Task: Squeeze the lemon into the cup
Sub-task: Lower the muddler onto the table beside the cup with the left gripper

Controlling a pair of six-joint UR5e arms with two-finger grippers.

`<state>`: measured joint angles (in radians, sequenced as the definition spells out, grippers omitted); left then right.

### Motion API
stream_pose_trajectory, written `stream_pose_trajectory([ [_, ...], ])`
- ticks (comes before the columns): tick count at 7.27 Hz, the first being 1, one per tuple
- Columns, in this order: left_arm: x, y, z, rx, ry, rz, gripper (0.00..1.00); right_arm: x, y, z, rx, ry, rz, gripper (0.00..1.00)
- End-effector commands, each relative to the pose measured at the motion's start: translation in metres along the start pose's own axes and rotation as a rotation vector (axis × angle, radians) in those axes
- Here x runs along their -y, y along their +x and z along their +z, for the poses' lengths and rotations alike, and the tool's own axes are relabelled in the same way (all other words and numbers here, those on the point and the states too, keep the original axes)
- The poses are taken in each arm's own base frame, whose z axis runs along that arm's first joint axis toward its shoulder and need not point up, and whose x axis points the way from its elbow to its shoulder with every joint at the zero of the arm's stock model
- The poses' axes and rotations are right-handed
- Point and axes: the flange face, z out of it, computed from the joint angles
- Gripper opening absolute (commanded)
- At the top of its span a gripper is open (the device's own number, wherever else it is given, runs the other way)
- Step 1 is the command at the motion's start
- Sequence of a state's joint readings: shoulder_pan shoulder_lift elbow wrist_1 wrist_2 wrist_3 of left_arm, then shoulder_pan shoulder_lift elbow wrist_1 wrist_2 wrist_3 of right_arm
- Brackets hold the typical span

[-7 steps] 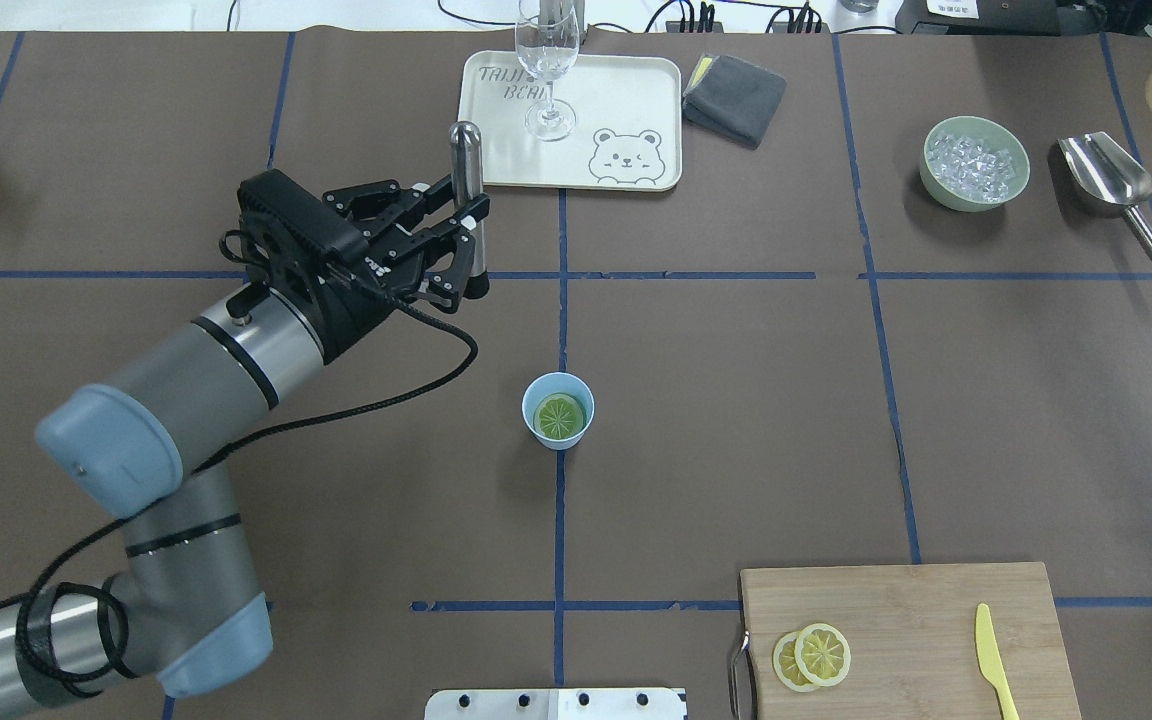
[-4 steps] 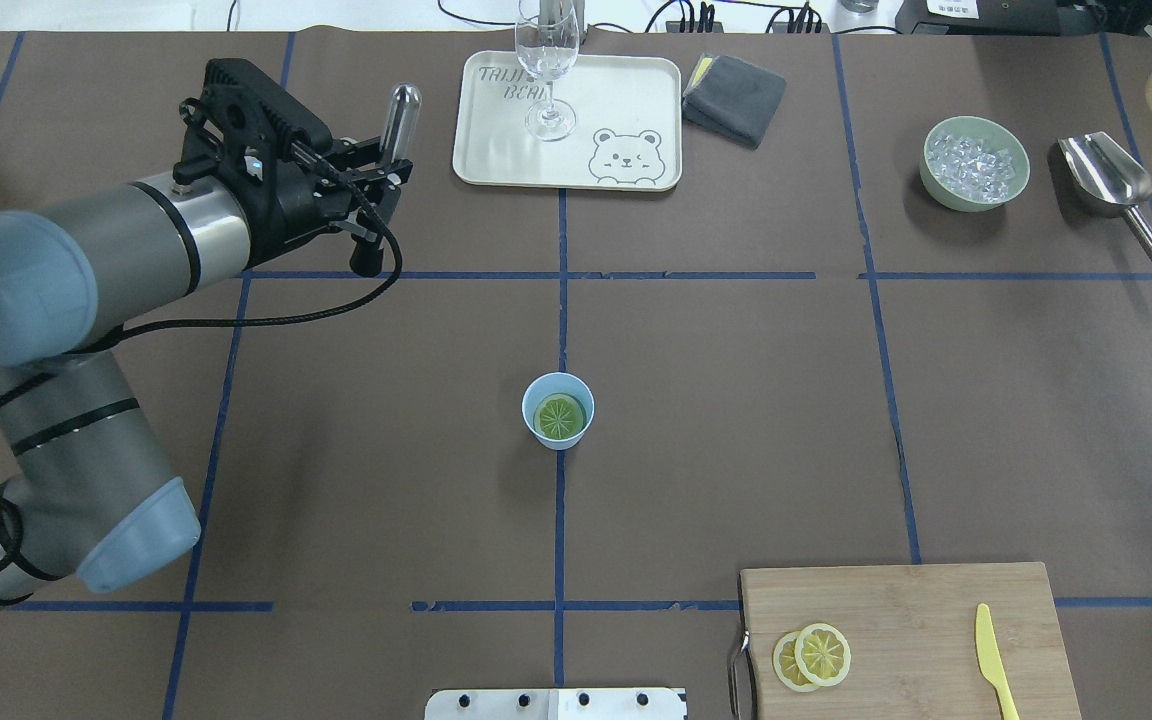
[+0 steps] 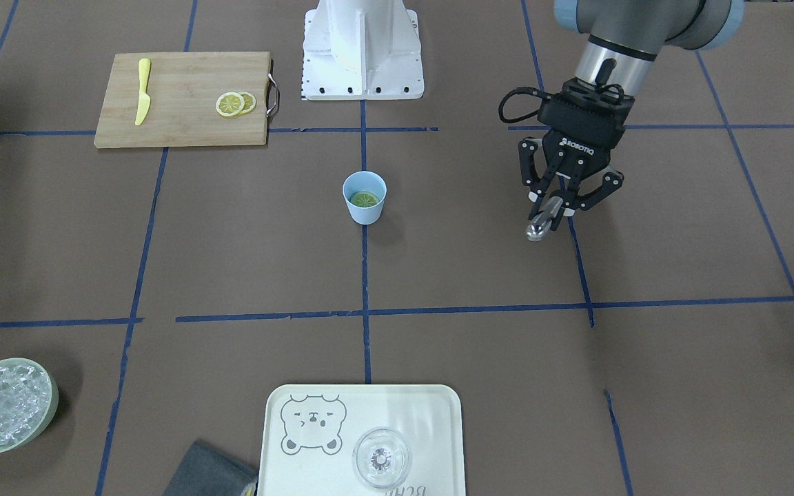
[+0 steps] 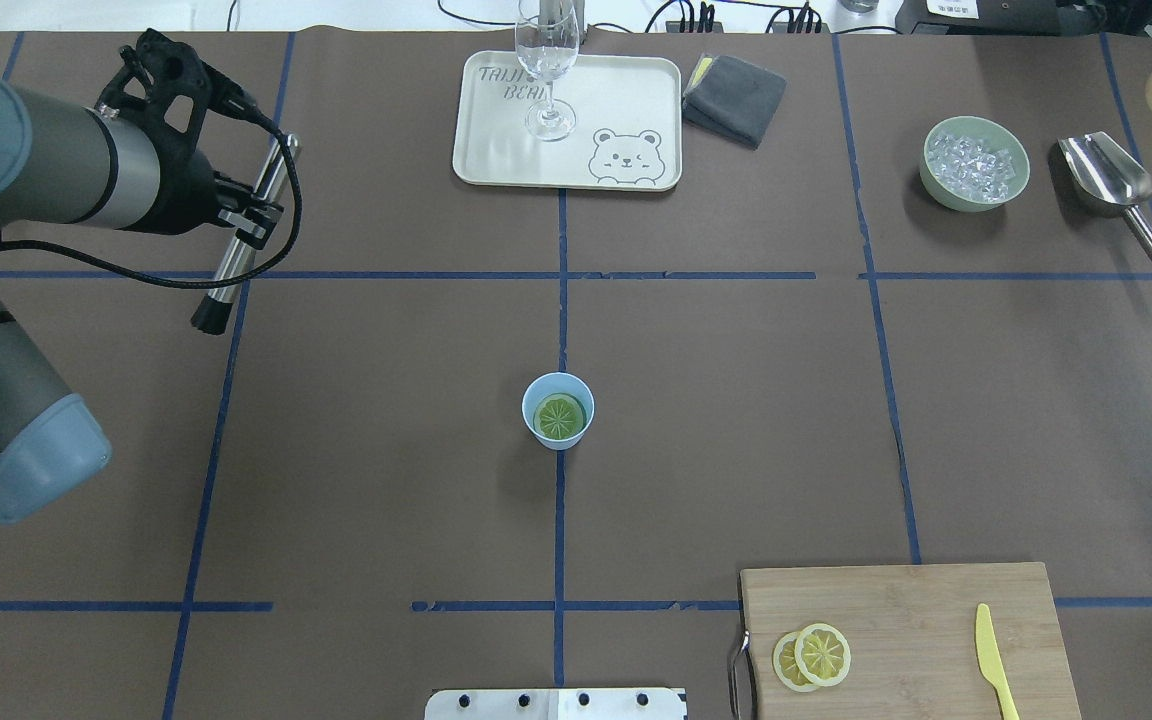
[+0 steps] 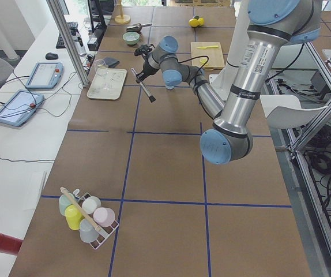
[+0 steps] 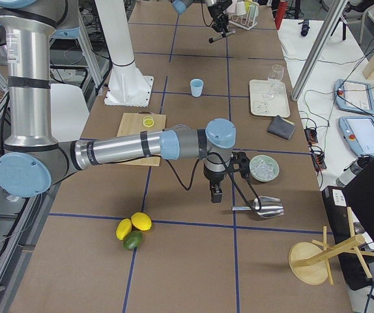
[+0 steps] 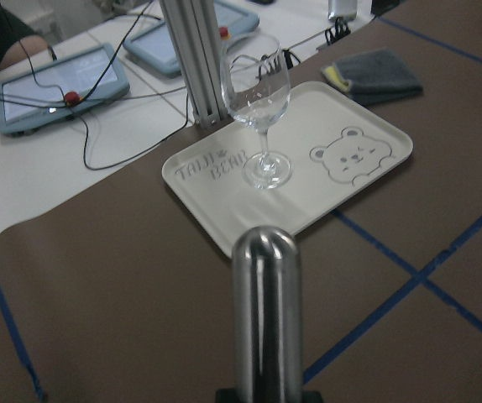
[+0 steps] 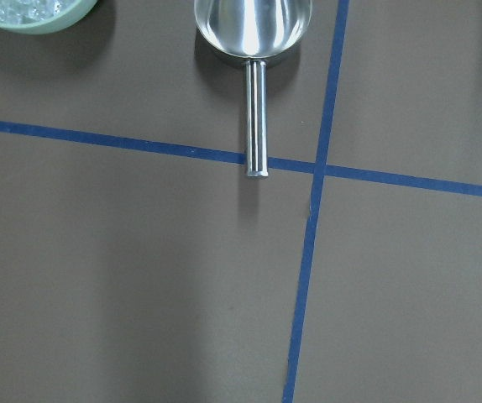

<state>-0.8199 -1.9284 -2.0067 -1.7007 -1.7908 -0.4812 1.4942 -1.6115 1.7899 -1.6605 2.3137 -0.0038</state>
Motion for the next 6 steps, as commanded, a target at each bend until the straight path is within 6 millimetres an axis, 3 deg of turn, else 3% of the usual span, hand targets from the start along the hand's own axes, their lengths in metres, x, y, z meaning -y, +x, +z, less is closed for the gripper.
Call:
stream_pose_trajectory([
  [1, -0.018, -0.017, 0.014, 0.084, -0.214, -0.059, 0.00, -0.006, 0.010, 0.010, -0.001, 0.003, 0.003, 1.00],
  [3, -0.041, -0.019, 0.028, -0.003, -0.364, -0.121, 0.00, -0.006, 0.010, 0.003, 0.050, 0.018, 0.045, 1.00],
  [5, -0.067, -0.049, 0.042, -0.078, -0.492, -0.247, 0.00, -0.002, 0.007, -0.006, 0.054, 0.047, 0.031, 1.00],
  [6, -0.076, -0.059, 0.062, -0.013, -0.542, -0.431, 0.00, 0.001, 0.005, -0.009, 0.052, 0.068, 0.011, 1.00],
])
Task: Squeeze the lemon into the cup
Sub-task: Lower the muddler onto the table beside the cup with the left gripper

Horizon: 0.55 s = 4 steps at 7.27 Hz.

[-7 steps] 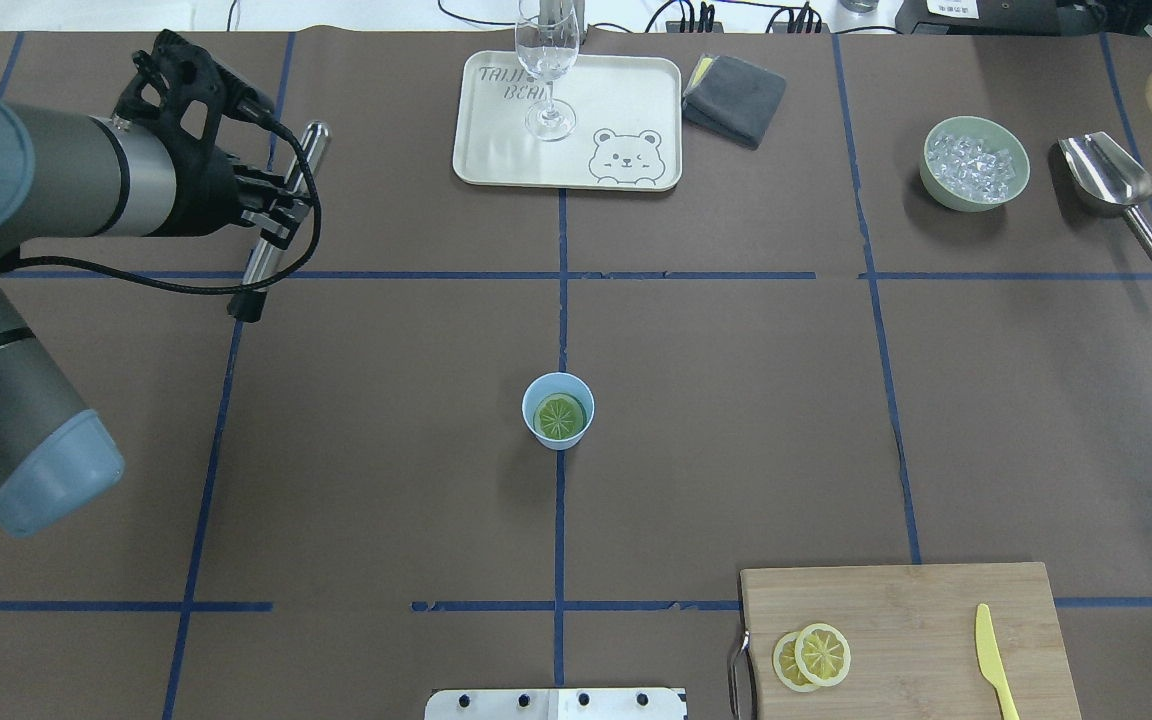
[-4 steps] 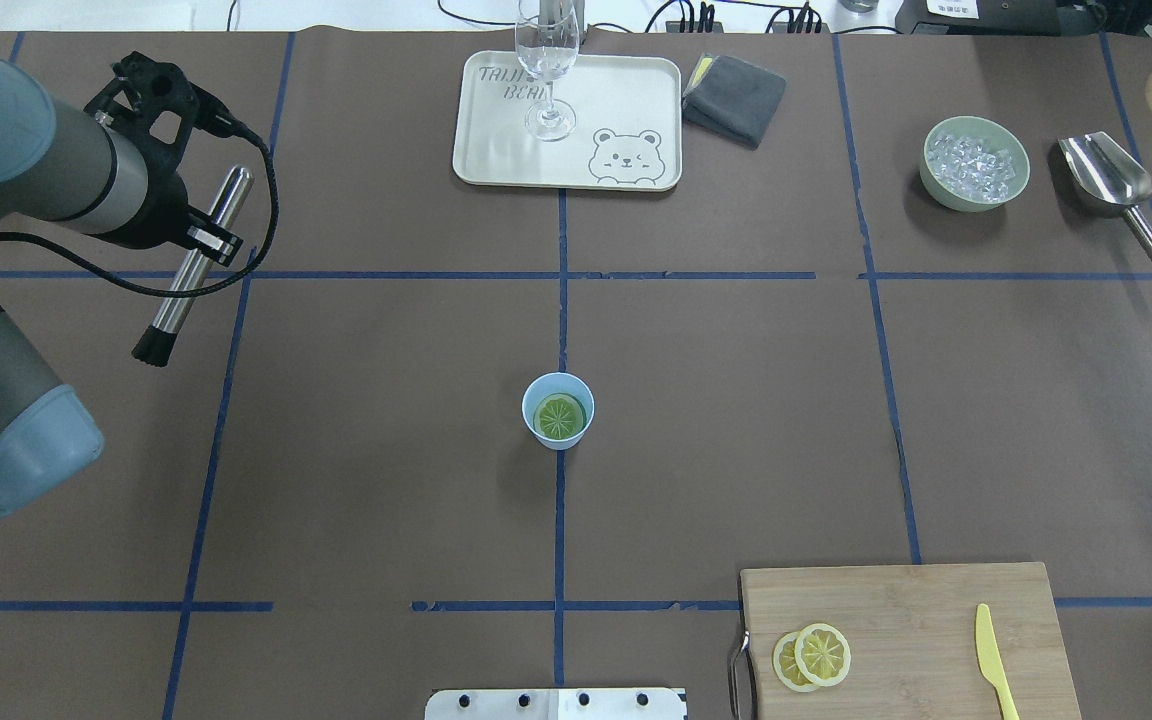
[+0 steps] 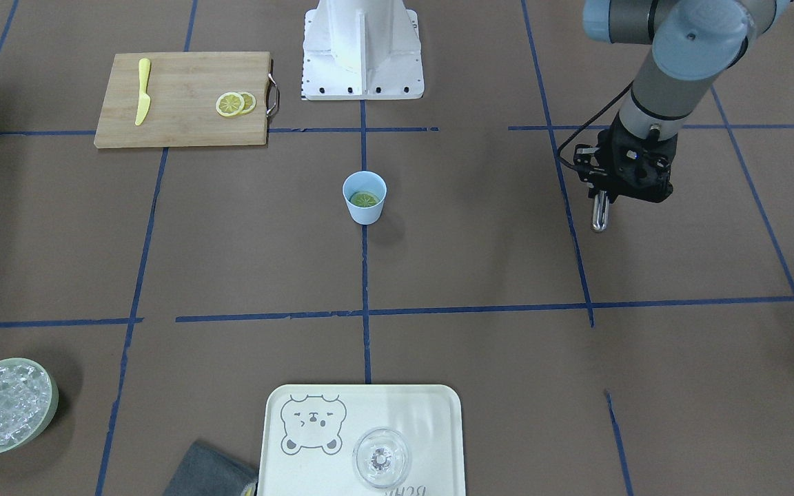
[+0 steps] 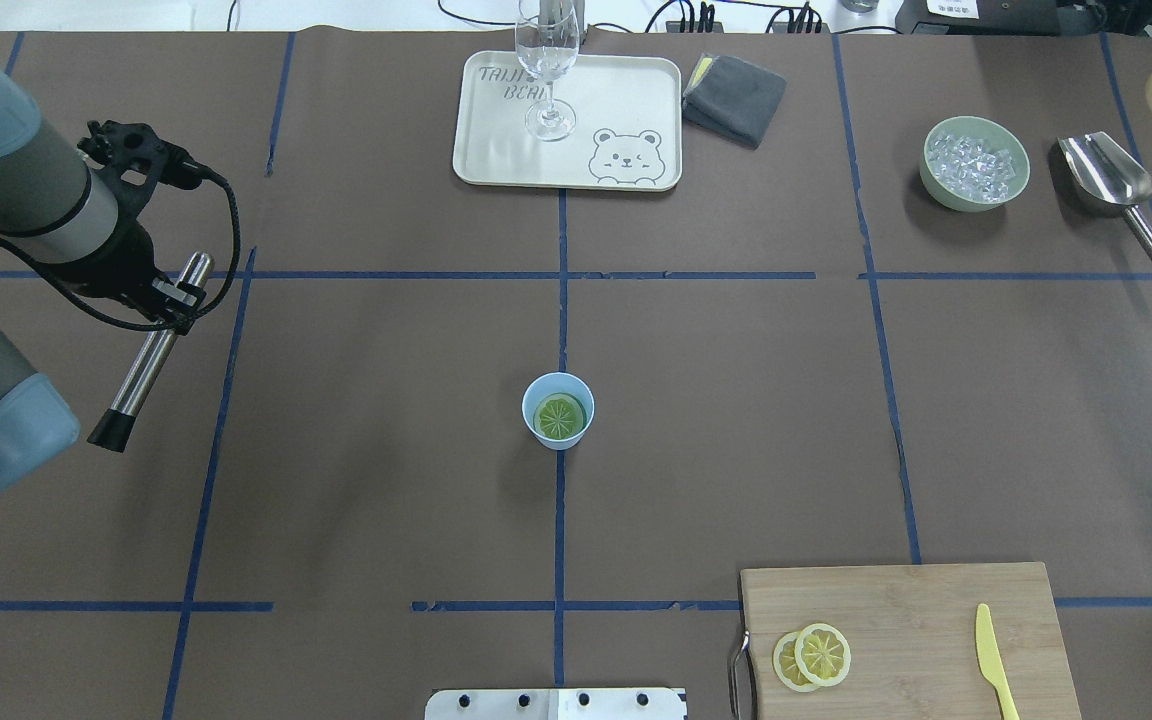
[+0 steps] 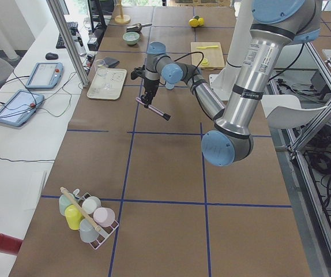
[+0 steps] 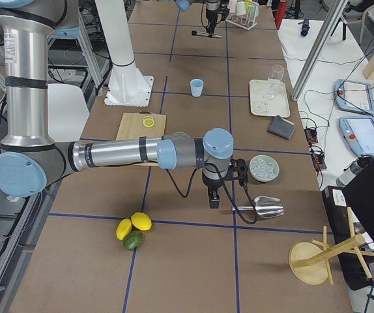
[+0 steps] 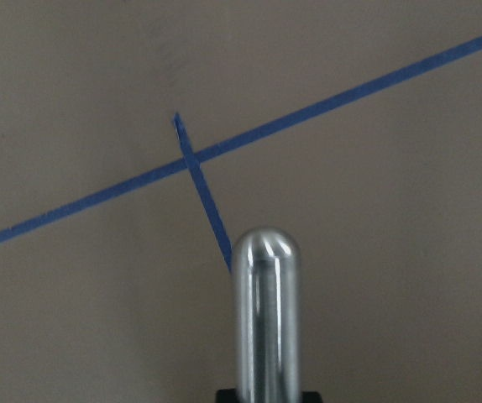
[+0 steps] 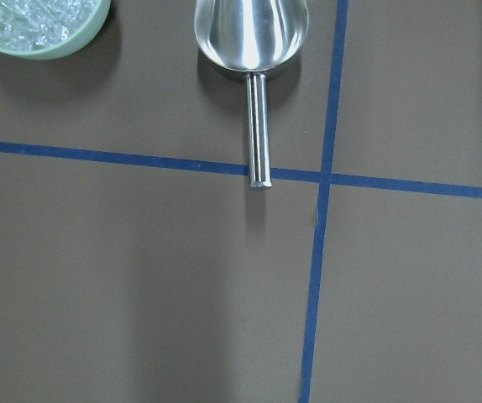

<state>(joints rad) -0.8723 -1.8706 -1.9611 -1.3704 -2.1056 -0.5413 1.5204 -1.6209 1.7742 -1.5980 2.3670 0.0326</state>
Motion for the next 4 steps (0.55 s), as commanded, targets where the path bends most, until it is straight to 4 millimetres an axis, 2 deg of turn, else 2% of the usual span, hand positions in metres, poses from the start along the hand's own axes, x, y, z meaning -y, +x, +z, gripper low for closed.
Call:
stream_pose_trajectory([
  [1, 0.004, -0.024, 0.032, 0.014, -0.078, -0.256, 0.00, 0.003, -0.004, -0.005, 0.002, 0.025, -0.021, 1.00],
  [2, 0.005, -0.031, 0.043, 0.027, -0.096, -0.280, 0.00, 0.002, -0.003, -0.005, 0.002, 0.024, -0.020, 1.00],
  [4, 0.012, -0.057, 0.090, 0.086, -0.165, -0.325, 0.00, 0.003, -0.002, -0.004, -0.003, 0.027, -0.022, 1.00],
])
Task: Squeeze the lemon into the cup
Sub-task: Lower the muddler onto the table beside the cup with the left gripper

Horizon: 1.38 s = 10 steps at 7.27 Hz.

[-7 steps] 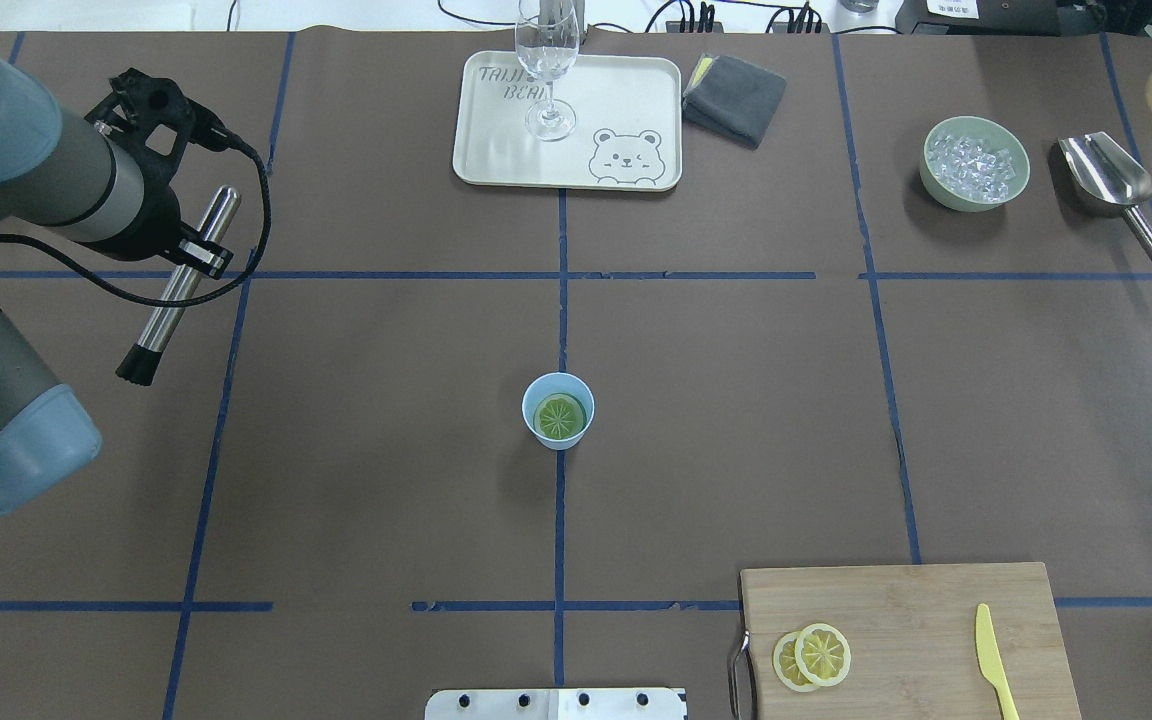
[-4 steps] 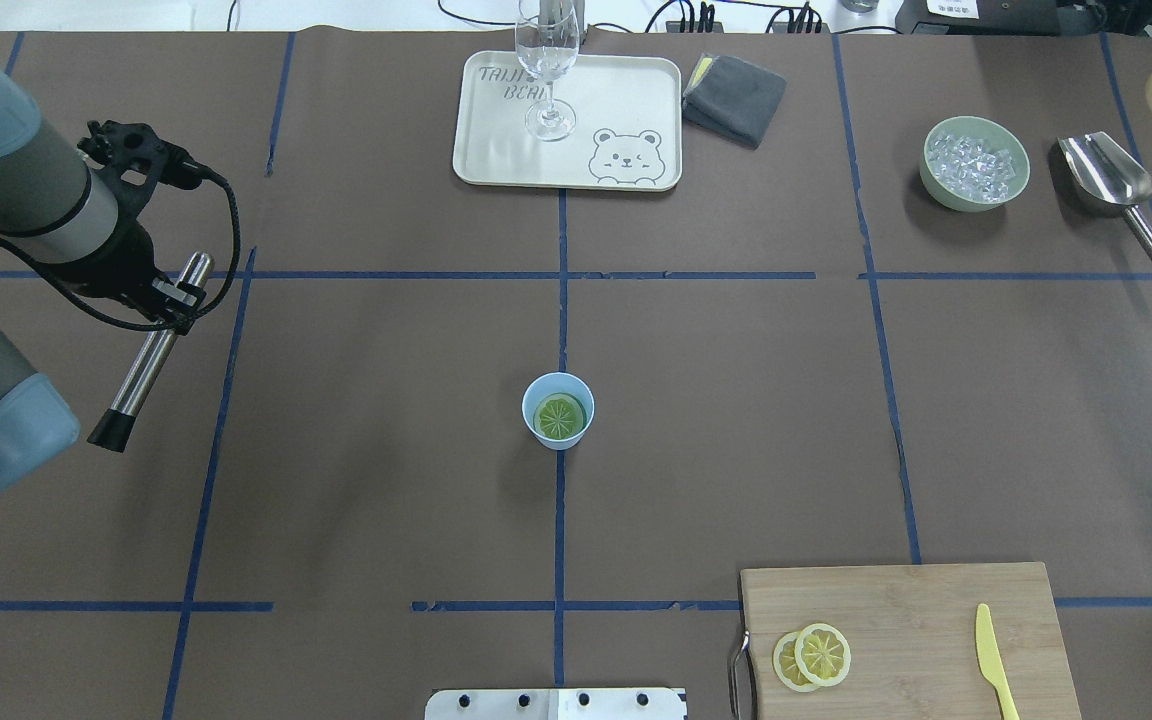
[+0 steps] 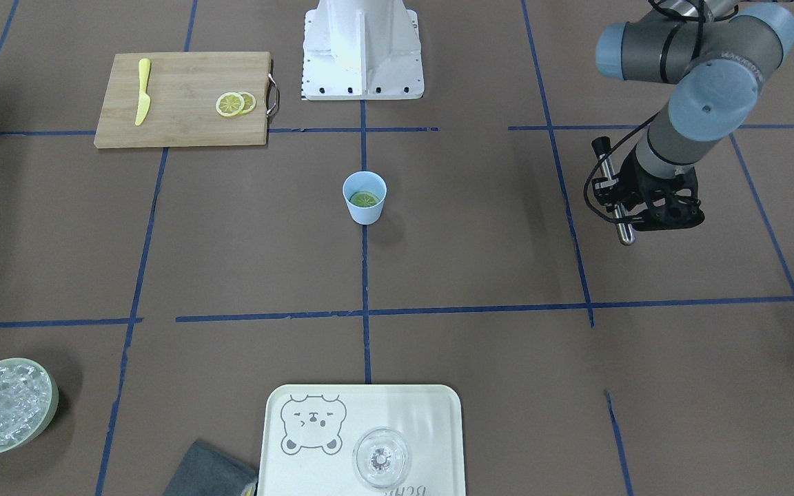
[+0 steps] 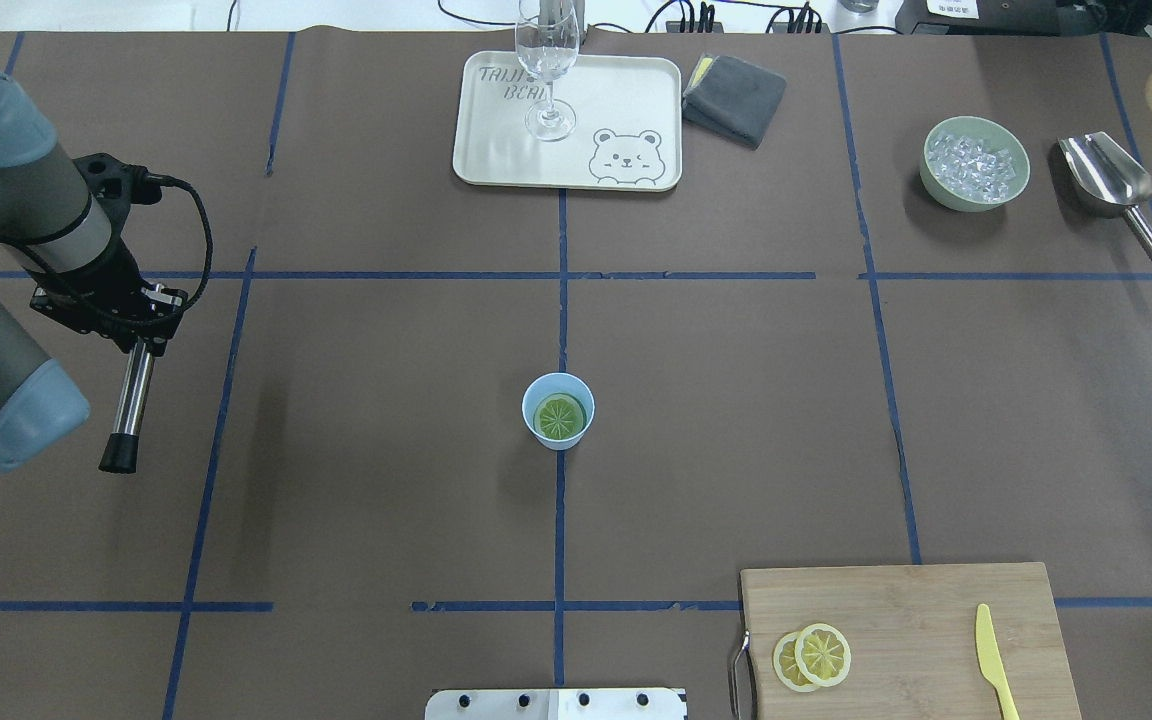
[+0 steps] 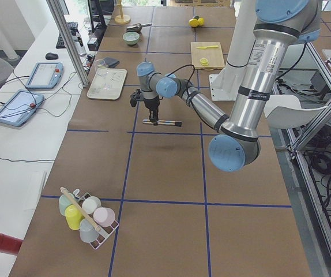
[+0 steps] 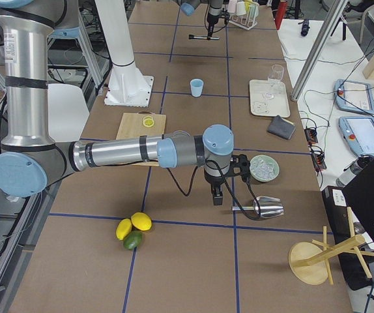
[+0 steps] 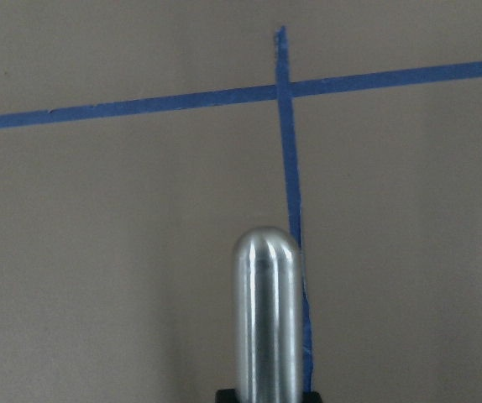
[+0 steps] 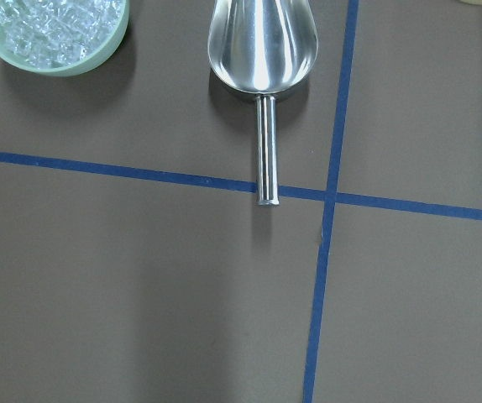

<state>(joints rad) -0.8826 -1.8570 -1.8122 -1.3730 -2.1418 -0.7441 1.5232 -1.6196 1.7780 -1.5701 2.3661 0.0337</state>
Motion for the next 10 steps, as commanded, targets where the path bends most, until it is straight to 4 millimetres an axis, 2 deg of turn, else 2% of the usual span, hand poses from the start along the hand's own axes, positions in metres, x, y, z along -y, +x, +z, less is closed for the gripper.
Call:
stream_pose_trajectory([
  [1, 0.015, -0.015, 0.034, 0.036, -0.030, -0.024, 0.00, 0.000, 0.001, 0.000, -0.002, 0.002, -0.001, 1.00],
  [2, 0.018, -0.018, 0.041, 0.037, -0.027, -0.020, 0.00, -0.001, 0.001, 0.001, -0.002, 0.000, 0.000, 1.00],
  [4, 0.031, -0.026, 0.069, 0.022, -0.011, 0.001, 0.00, -0.001, 0.002, 0.001, -0.002, -0.001, -0.001, 1.00],
  [6, 0.030, -0.035, 0.077, 0.025, -0.012, -0.001, 0.00, -0.001, 0.000, 0.000, -0.002, 0.002, -0.003, 1.00],
  [7, 0.030, -0.035, 0.078, 0.026, -0.013, -0.002, 0.16, -0.002, 0.001, 0.001, -0.002, 0.000, -0.002, 1.00],
  [8, 0.030, -0.035, 0.078, 0.026, -0.013, -0.002, 0.38, -0.002, 0.001, 0.001, -0.002, 0.000, -0.002, 1.00],
  [9, 0.029, -0.034, 0.076, 0.023, -0.011, -0.006, 0.99, -0.002, 0.001, 0.001, -0.002, -0.001, -0.001, 1.00],
  [10, 0.030, -0.033, 0.074, 0.033, 0.005, -0.001, 1.00, -0.002, 0.001, 0.001, -0.002, -0.001, -0.001, 1.00],
])
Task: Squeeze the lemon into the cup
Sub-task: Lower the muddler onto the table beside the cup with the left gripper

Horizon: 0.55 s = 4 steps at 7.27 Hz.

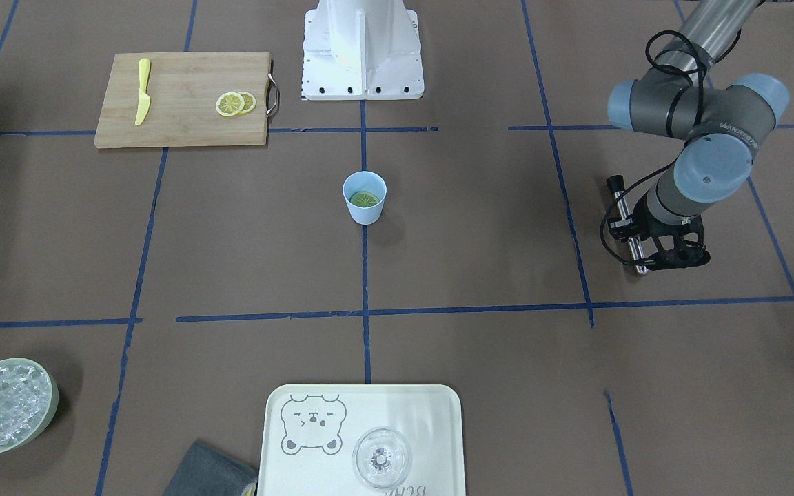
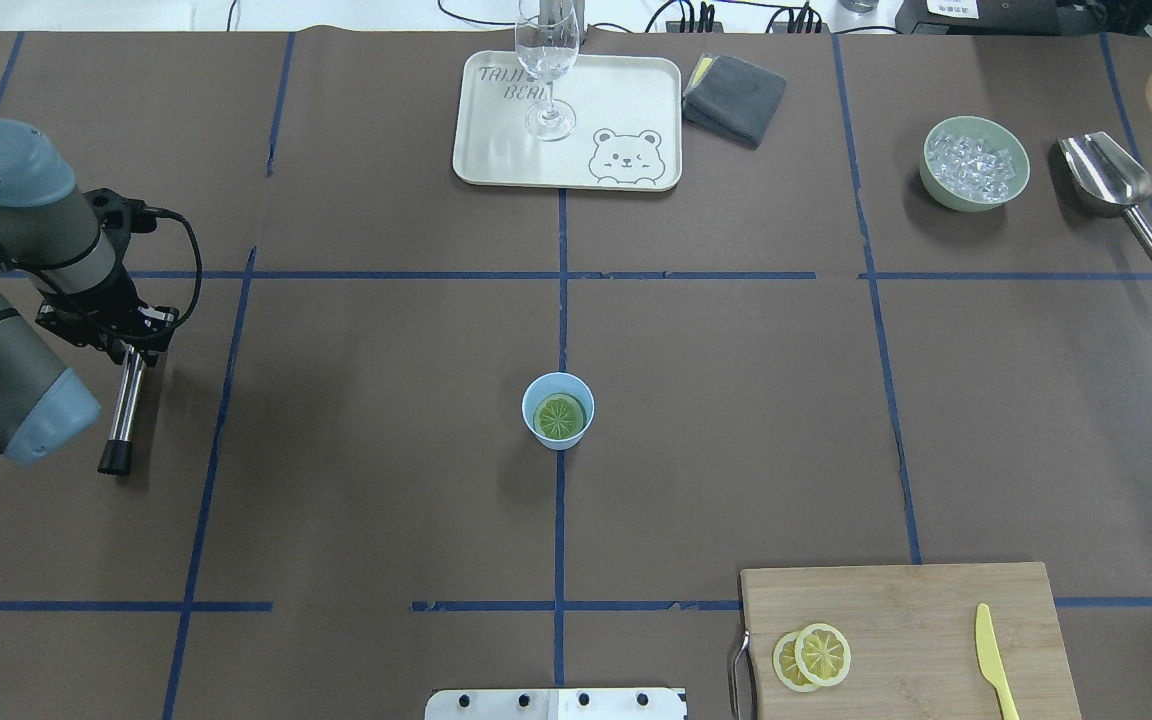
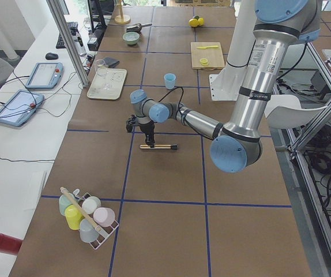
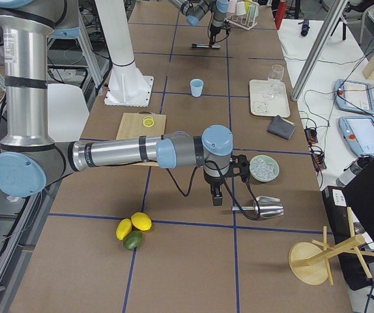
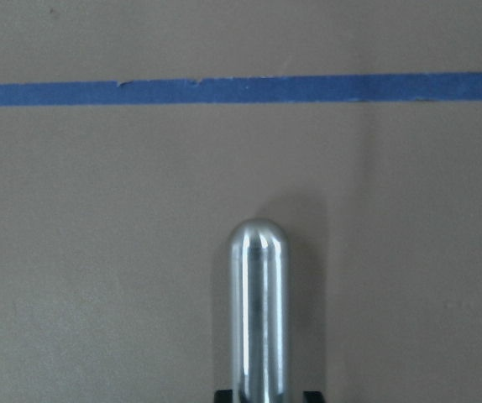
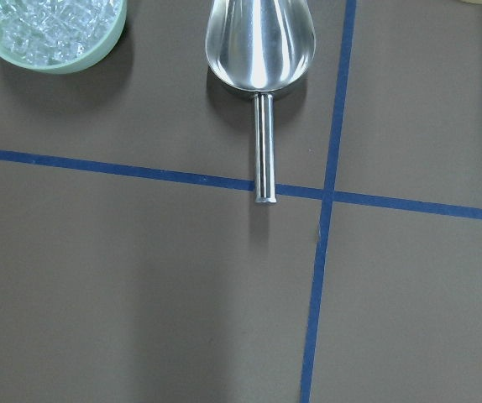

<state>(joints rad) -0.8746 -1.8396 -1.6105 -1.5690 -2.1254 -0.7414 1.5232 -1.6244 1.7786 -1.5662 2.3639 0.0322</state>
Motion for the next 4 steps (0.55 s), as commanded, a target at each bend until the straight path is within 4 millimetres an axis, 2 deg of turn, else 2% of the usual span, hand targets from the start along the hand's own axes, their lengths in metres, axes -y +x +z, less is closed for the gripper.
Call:
stream_pose_trajectory([
  [1, 0.001, 0.001, -0.005, 0.009, 0.022, 0.003, 1.00, 0.000, 0.000, 0.000, 0.000, -0.001, 0.001, 1.00],
  [2, 0.004, 0.003, -0.016, -0.003, 0.039, 0.007, 1.00, 0.000, 0.000, 0.000, 0.000, -0.001, 0.001, 1.00],
  [3, 0.019, -0.010, -0.040, -0.017, 0.077, -0.013, 1.00, 0.000, 0.001, 0.001, -0.002, -0.002, 0.002, 1.00],
  [4, 0.037, -0.026, -0.075, -0.040, 0.126, 0.041, 1.00, 0.000, 0.002, 0.001, -0.002, -0.003, 0.003, 1.00],
])
